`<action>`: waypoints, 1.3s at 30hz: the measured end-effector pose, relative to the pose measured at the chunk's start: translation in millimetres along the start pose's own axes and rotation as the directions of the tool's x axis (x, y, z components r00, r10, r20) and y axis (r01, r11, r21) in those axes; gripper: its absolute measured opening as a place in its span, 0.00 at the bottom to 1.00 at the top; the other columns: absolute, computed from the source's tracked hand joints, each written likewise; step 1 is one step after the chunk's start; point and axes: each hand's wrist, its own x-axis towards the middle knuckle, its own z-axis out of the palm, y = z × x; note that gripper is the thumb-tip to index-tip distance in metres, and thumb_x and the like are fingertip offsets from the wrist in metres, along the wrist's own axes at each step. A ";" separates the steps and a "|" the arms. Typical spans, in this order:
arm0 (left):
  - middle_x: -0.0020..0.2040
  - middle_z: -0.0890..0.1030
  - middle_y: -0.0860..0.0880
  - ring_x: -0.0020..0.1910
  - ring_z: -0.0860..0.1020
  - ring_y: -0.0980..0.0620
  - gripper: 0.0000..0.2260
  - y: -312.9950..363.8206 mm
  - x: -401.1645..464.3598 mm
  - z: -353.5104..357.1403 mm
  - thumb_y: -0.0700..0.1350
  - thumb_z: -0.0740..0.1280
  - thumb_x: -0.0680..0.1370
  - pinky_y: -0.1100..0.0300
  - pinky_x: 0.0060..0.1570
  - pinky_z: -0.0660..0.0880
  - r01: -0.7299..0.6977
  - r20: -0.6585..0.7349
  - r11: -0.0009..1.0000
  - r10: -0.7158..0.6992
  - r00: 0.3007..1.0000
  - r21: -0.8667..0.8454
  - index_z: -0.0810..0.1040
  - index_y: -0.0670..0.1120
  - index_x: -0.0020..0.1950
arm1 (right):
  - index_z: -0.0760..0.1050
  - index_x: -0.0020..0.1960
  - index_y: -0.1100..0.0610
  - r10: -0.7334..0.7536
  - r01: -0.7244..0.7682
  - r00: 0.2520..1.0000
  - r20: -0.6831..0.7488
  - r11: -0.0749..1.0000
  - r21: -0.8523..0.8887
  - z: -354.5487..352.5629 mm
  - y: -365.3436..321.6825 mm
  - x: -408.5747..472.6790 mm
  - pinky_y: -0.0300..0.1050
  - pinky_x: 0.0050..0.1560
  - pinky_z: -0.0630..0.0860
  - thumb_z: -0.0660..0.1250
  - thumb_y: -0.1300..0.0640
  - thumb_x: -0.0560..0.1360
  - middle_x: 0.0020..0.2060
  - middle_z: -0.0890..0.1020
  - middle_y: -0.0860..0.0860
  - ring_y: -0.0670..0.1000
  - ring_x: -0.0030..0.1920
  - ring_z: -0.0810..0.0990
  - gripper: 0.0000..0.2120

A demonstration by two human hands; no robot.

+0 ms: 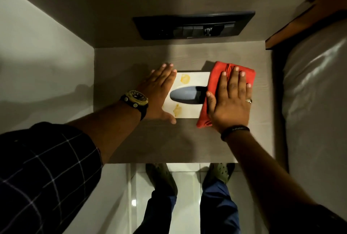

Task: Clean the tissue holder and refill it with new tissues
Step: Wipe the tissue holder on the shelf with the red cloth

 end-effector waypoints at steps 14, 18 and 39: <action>0.79 0.40 0.44 0.77 0.38 0.45 0.67 -1.8 4.1 -0.9 0.79 0.65 0.54 0.50 0.69 0.30 0.037 0.043 0.995 -0.041 0.998 0.089 0.36 0.44 0.76 | 0.47 0.78 0.57 -0.165 0.154 0.986 0.004 0.929 0.337 -14.5 -18.0 -9.1 0.53 0.77 0.41 0.48 0.44 0.81 0.78 0.47 0.55 0.56 0.78 0.43 0.30; 0.79 0.46 0.42 0.77 0.41 0.43 0.65 16.2 3.6 -9.6 0.83 0.57 0.53 0.44 0.70 0.31 0.020 -0.098 0.997 -0.013 0.995 0.070 0.44 0.44 0.77 | 0.54 0.77 0.64 0.043 0.005 0.992 -0.122 0.929 0.369 -16.1 34.1 3.0 0.56 0.77 0.51 0.51 0.50 0.81 0.77 0.54 0.62 0.62 0.77 0.50 0.28; 0.78 0.53 0.41 0.78 0.51 0.42 0.42 49.7 -15.5 28.9 0.70 0.48 0.75 0.47 0.75 0.49 -0.013 -0.238 0.994 0.039 0.970 0.107 0.53 0.40 0.77 | 0.44 0.78 0.58 0.163 -0.150 0.986 -0.045 0.966 0.210 6.7 53.9 15.7 0.63 0.75 0.49 0.45 0.44 0.81 0.78 0.48 0.59 0.61 0.78 0.47 0.31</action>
